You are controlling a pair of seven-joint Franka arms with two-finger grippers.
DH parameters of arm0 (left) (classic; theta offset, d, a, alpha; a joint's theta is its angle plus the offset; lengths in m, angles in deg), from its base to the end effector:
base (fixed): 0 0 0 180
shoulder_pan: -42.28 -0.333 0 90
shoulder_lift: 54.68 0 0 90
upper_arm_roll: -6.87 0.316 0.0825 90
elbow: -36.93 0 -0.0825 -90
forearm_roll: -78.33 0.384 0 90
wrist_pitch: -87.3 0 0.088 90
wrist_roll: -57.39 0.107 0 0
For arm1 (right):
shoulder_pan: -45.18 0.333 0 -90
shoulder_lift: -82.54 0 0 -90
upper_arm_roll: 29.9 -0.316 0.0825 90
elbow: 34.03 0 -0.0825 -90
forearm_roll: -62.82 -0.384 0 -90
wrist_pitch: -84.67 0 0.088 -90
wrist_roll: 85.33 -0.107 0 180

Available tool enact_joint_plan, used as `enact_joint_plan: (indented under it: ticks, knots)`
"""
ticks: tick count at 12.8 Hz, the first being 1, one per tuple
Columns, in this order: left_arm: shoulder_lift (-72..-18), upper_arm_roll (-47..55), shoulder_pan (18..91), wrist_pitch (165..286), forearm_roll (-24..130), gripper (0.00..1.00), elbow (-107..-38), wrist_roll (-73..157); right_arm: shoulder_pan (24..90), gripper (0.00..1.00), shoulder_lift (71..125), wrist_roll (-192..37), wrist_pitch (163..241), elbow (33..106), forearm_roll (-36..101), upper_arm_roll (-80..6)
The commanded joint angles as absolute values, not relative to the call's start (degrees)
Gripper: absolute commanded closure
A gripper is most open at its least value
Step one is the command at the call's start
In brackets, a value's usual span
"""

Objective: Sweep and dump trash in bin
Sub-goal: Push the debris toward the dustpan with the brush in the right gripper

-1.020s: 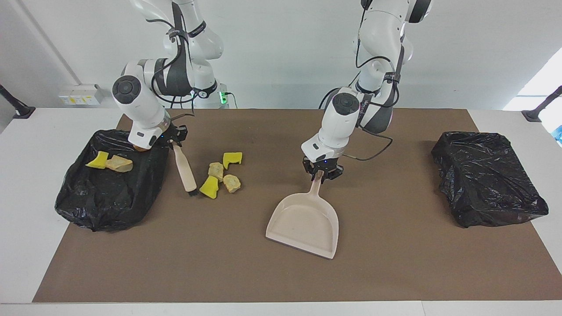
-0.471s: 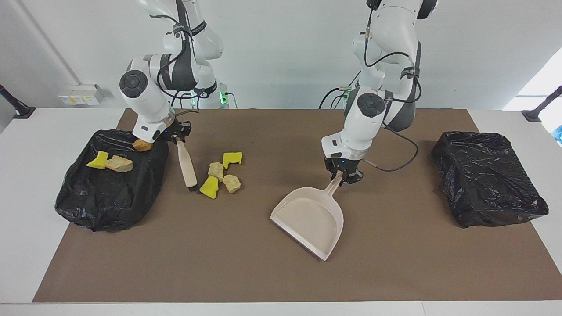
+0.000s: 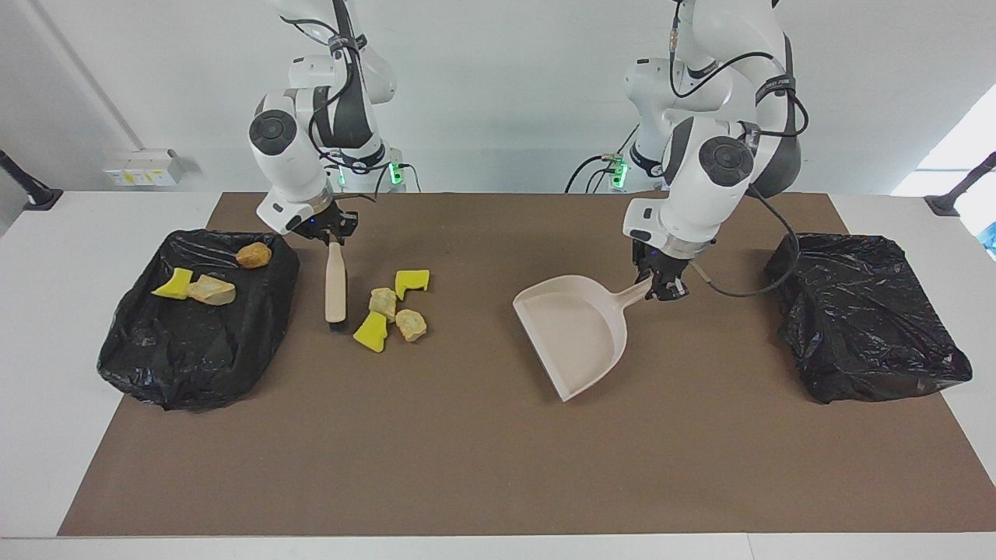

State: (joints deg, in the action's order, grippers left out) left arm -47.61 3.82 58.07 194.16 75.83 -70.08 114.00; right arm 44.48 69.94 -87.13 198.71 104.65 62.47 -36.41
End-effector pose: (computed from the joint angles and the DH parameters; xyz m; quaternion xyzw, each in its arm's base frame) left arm 0.5471 -0.1892 0.4381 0.7938 -0.6044 -0.0518 0.0428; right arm 0.4321 0.0442 0.3763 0.9939 0.0306 -0.1047 0.0165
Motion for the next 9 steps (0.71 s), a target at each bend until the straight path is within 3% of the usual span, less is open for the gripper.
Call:
enact_joint_plan:
  ticks: [1, 9]
  knots:
    - [-51.42, 3.36, 57.22, 193.03, 76.22, 1.00, -74.93, 121.01, 48.24, 1.00, 68.82, -94.80, 201.29, 106.94, 60.36, -36.58]
    - [-53.27, 3.27, 60.82, 201.91, 76.49, 1.00, -82.95, 120.07, 54.49, 1.00, 73.31, -107.56, 207.71, 106.59, 57.37, -36.67]
